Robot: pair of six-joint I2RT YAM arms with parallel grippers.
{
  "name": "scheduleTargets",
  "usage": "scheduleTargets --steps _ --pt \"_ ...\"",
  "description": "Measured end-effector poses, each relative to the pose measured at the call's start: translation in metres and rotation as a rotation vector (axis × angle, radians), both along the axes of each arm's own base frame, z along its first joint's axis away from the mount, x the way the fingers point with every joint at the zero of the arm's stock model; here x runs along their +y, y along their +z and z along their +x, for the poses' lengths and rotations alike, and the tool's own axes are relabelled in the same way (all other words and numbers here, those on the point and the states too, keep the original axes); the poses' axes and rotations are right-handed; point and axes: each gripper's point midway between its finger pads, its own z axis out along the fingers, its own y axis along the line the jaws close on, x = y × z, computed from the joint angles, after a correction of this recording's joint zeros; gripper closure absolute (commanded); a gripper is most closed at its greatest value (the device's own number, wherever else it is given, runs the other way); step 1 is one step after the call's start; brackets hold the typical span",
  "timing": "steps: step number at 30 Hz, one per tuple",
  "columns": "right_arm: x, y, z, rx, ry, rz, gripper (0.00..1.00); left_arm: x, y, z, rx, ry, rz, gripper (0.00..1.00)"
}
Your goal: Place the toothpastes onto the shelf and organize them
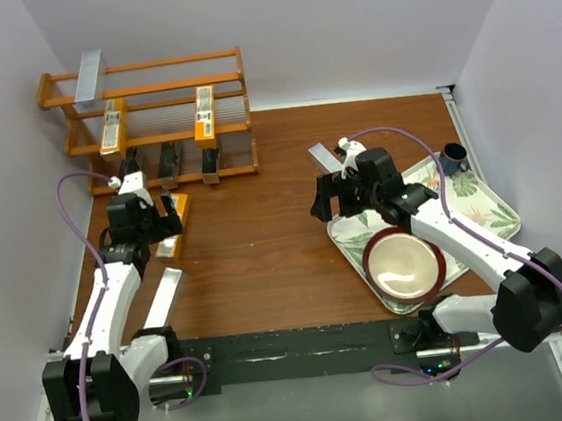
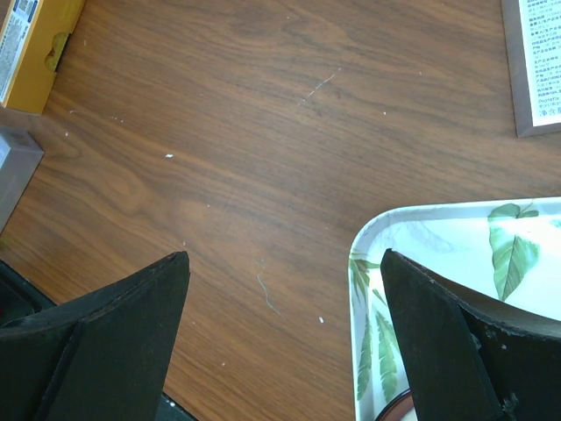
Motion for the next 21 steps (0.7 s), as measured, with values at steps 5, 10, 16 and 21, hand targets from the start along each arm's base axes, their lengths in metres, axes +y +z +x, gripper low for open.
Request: scheduleTargets --steps 5,10,16,21 --pt "0.001 0.005 -0.002 -0.016 0.006 0.008 0.05 0.001 -0.025 -0.004 0.029 -0.016 0.022 0.00" --pt "0.002 0.009 -0.004 -0.033 0.014 0.012 0.05 0.003 -0.049 0.000 0.093 -0.052 0.060 0.00" --pt "0.004 0.012 -0.008 -0.045 0.029 0.013 0.05 0.002 -0.062 0.004 0.111 -0.100 0.086 0.04" --pt "0.007 0.017 -0.011 -0.065 0.043 0.015 0.05 0.003 -0.066 0.007 0.118 -0.113 0.099 0.09"
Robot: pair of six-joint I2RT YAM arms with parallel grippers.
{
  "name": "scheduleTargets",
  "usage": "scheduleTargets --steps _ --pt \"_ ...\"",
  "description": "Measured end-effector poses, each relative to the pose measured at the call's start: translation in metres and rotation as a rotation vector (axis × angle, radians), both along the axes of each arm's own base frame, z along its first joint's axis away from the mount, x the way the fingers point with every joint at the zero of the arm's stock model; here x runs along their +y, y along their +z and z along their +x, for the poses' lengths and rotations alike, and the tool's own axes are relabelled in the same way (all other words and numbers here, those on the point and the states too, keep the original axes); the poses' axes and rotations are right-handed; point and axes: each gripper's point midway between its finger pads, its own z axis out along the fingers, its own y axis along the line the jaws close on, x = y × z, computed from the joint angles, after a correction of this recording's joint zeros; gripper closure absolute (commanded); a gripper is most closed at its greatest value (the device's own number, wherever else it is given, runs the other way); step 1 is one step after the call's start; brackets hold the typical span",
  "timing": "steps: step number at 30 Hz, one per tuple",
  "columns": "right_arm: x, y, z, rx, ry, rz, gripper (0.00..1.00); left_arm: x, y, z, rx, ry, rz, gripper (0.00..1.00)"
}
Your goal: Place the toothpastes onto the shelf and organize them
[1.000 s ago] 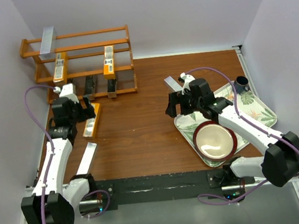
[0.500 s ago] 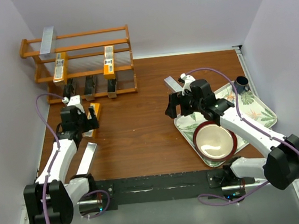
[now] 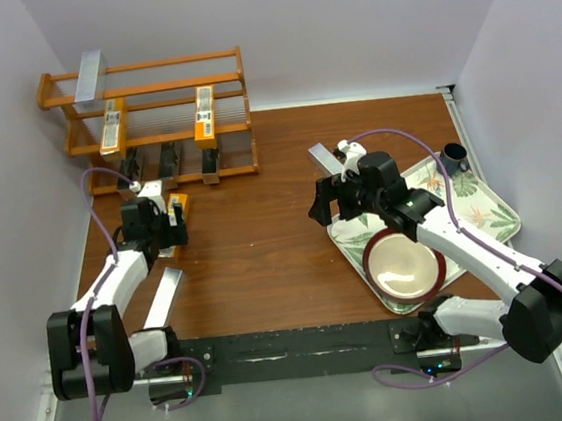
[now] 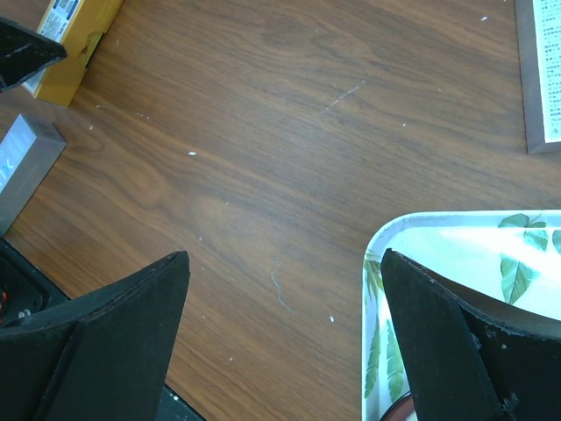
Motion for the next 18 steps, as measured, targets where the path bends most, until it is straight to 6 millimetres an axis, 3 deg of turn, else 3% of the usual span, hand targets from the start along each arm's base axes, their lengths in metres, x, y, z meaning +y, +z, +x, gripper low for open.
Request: scheduleTargets --steps 7,13,18 --pt "0.004 0.004 -0.004 -0.020 0.013 -0.005 0.05 0.003 -0.025 -0.004 0.094 -0.015 0.027 0.19" --pt "0.005 0.004 -0.005 -0.024 0.016 -0.011 0.05 0.001 -0.025 0.001 0.099 -0.053 0.035 0.32" --pt "0.005 0.004 -0.004 -0.026 0.015 -0.013 0.05 -0.002 -0.025 0.004 0.103 -0.089 0.030 0.49"
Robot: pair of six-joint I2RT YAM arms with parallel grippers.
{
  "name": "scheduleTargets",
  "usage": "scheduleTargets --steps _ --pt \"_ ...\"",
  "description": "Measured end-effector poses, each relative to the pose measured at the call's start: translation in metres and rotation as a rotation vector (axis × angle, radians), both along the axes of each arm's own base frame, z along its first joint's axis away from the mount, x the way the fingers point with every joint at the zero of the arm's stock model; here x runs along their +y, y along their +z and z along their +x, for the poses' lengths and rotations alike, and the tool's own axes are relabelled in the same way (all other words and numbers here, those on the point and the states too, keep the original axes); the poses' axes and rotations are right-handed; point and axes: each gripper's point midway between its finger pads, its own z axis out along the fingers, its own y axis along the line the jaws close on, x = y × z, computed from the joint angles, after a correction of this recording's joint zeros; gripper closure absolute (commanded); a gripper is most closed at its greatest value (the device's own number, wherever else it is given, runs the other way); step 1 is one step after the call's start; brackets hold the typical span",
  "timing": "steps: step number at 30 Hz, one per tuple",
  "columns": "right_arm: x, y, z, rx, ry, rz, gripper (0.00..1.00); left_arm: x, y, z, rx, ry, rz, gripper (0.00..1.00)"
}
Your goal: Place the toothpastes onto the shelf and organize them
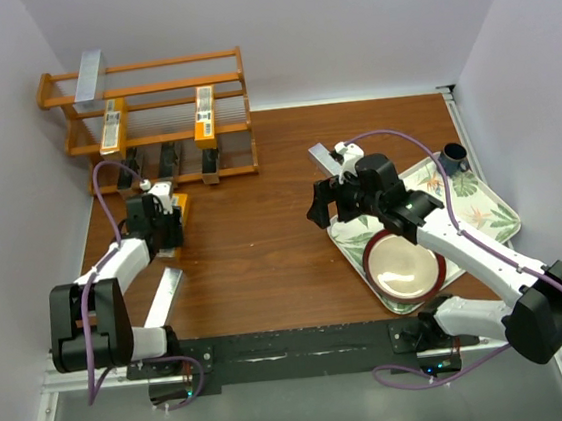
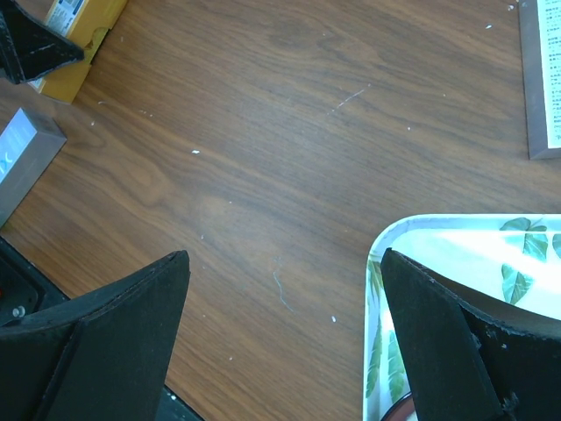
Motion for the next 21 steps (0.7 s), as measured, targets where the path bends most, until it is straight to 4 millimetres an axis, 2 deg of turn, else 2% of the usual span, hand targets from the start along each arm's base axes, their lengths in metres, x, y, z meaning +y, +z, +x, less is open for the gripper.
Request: scheduleTargets --steps 4,7,11,21 --pt "-0.002 0.000 0.001 -0.005 -0.009 -0.008 0.05 -0.003 0.001 0.000 -0.001 -0.018 -0.007 0.61" --pt "-0.002 -0.001 0.001 -0.006 -0.009 -0.010 0.05 -0.005 0.002 -0.001 -0.004 -0.033 -0.011 0.66" --pt "-0.001 0.000 0.001 -0.006 -0.008 -0.010 0.05 -0.011 0.013 -0.003 -0.034 -0.060 -0.028 0.67" --pt "-0.002 -0.001 0.001 -0.008 -0.006 -0.012 0.05 -0.017 0.082 -0.002 -0.252 -0.079 -0.036 0.71"
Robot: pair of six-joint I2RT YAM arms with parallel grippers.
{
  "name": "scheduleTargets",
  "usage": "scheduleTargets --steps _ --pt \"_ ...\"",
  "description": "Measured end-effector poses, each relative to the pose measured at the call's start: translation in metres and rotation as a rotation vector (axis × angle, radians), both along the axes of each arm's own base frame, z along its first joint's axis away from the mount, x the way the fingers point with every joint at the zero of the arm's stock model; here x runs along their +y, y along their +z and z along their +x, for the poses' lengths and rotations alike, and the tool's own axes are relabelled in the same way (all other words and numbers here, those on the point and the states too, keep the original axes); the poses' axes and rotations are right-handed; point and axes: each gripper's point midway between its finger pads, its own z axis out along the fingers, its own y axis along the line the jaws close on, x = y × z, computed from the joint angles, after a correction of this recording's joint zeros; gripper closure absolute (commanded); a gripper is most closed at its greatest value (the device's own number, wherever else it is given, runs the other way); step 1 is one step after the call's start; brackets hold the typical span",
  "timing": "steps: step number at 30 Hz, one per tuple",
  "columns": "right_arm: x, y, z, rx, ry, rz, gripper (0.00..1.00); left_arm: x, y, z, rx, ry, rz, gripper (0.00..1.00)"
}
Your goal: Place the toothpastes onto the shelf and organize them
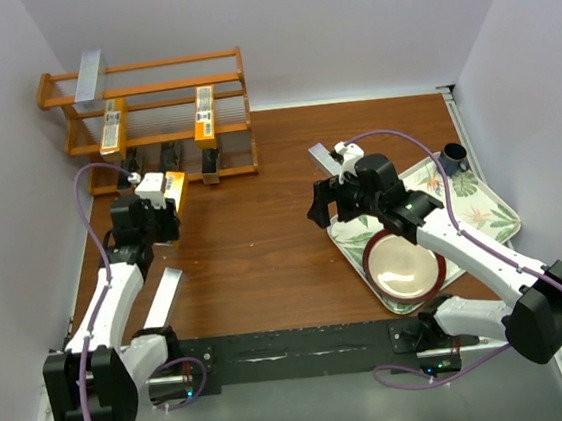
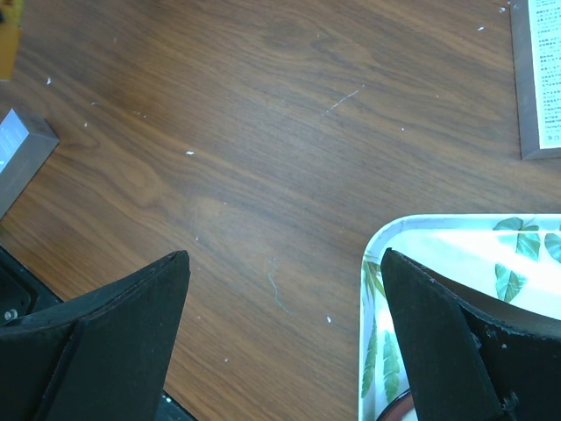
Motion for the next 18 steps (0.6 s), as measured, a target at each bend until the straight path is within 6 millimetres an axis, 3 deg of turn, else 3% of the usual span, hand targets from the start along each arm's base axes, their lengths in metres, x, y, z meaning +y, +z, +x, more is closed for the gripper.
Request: scheduleTargets --steps 10,18 --pt "0.000 -0.003 0.000 0.007 0.002 -0.007 0.05 0.006 0.038 -0.004 0.031 0.050 -0.001 0.68" --pt "0.000 -0.006 0.000 0.016 0.002 -0.012 0.05 0.006 0.110 0.063 -0.011 0.074 -0.037 0.68"
